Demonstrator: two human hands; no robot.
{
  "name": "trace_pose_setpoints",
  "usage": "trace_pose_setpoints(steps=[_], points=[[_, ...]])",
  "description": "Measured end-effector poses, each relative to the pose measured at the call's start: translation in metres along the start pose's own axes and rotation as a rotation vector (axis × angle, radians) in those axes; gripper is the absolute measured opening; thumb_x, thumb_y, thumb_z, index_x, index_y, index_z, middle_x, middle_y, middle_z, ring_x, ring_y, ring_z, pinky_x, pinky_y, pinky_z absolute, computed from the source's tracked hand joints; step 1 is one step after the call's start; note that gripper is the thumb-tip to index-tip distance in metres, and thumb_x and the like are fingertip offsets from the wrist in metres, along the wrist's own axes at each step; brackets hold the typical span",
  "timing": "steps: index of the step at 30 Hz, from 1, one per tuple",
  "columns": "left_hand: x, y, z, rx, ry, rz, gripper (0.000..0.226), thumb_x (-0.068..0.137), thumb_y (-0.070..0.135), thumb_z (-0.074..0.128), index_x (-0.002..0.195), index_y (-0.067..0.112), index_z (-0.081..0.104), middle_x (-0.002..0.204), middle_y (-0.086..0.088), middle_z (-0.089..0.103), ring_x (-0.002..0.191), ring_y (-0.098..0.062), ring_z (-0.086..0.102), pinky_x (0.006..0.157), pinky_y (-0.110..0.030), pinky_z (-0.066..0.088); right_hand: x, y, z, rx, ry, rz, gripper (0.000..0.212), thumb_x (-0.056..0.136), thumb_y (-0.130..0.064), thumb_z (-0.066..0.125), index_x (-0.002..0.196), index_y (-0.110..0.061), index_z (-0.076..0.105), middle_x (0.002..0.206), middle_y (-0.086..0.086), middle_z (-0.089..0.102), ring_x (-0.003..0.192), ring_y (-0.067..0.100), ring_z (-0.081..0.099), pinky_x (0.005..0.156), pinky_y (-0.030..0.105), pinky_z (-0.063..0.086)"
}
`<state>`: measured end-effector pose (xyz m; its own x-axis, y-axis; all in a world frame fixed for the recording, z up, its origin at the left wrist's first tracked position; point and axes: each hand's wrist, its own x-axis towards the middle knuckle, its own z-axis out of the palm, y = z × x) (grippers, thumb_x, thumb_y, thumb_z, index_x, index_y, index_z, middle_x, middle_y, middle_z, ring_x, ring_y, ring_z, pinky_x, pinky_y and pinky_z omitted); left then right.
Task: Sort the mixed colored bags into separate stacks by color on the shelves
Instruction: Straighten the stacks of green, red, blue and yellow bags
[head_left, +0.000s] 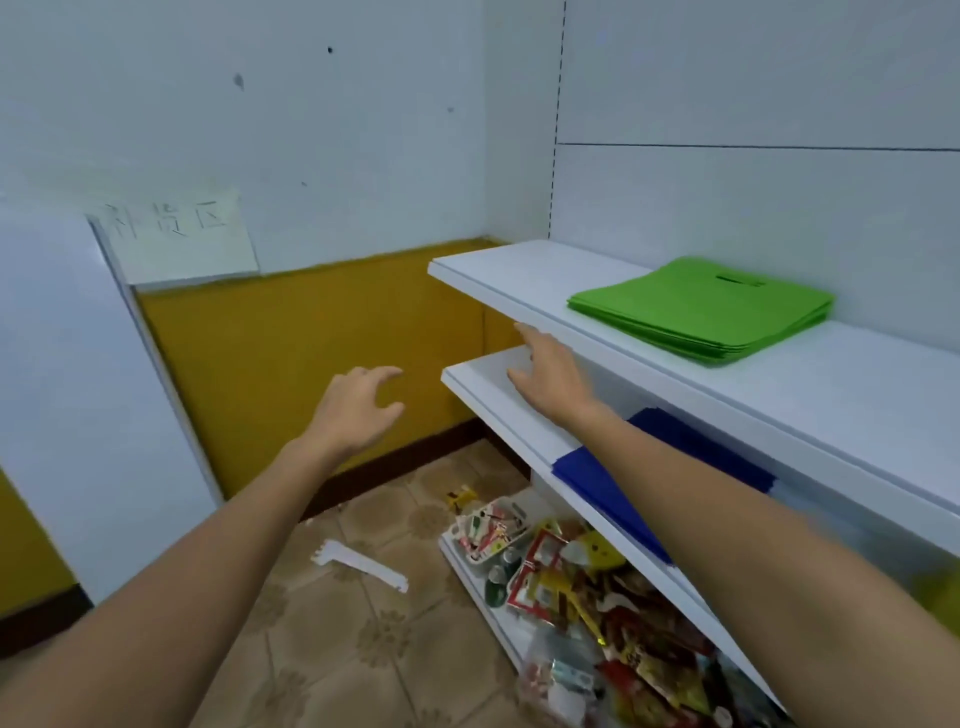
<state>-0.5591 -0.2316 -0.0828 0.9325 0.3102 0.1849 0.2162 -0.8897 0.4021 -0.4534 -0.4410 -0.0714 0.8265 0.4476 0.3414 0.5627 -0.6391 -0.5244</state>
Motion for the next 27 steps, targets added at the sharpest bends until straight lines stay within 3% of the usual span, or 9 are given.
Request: trace_pose_setpoints(steps=[5, 9, 18, 23, 27], points=[[0.048, 0.019, -0.023, -0.067, 0.096, 0.057, 0.045, 0.09, 0.03, 0.055, 0.134, 0.027, 0.045, 0.134, -0.007, 0.048, 0.125, -0.026, 0.043, 0.102, -0.045, 0.04, 0.04, -0.001, -0.024, -0.105, 0.107, -0.005, 0.055, 0.092, -0.021, 0.048, 0.144, -0.015, 0.031, 0.132, 0.013, 0.049, 0.118, 0.028, 0.048, 0.092, 0.038, 0.042], [0.09, 0.056, -0.006, -0.119, 0.106, 0.132, 0.046, 0.089, 0.029, 0.057, 0.134, 0.027, 0.046, 0.135, -0.006, 0.049, 0.125, -0.025, 0.043, 0.103, -0.045, 0.04, 0.065, 0.031, -0.056, -0.185, 0.173, 0.063, 0.056, 0.091, -0.02, 0.048, 0.144, -0.014, 0.031, 0.131, 0.015, 0.05, 0.119, 0.031, 0.046, 0.093, 0.037, 0.039], [0.172, 0.121, 0.05, -0.227, -0.059, 0.293, 0.052, 0.086, 0.033, 0.06, 0.135, 0.026, 0.045, 0.131, -0.003, 0.053, 0.118, -0.019, 0.05, 0.096, -0.032, 0.04, 0.088, 0.136, -0.138, -0.201, 0.383, 0.352, 0.054, 0.09, -0.022, 0.054, 0.141, -0.013, 0.037, 0.132, 0.018, 0.05, 0.118, 0.033, 0.05, 0.099, 0.04, 0.04], [0.21, 0.148, 0.083, -0.185, -0.114, 0.351, 0.064, 0.085, 0.04, 0.061, 0.141, 0.021, 0.036, 0.136, -0.01, 0.048, 0.125, -0.028, 0.042, 0.102, -0.039, 0.036, 0.058, 0.185, -0.157, -0.274, 0.405, 0.58, 0.056, 0.091, -0.021, 0.053, 0.143, -0.011, 0.033, 0.136, 0.019, 0.045, 0.127, 0.032, 0.042, 0.1, 0.038, 0.036], [0.247, 0.167, 0.098, -0.141, -0.171, 0.413, 0.08, 0.079, 0.049, 0.064, 0.144, 0.021, 0.028, 0.139, -0.013, 0.042, 0.128, -0.033, 0.034, 0.104, -0.042, 0.032, 0.044, 0.204, -0.16, -0.242, 0.421, 0.703, 0.056, 0.092, -0.021, 0.052, 0.143, -0.011, 0.033, 0.132, 0.023, 0.05, 0.123, 0.034, 0.045, 0.098, 0.035, 0.037]])
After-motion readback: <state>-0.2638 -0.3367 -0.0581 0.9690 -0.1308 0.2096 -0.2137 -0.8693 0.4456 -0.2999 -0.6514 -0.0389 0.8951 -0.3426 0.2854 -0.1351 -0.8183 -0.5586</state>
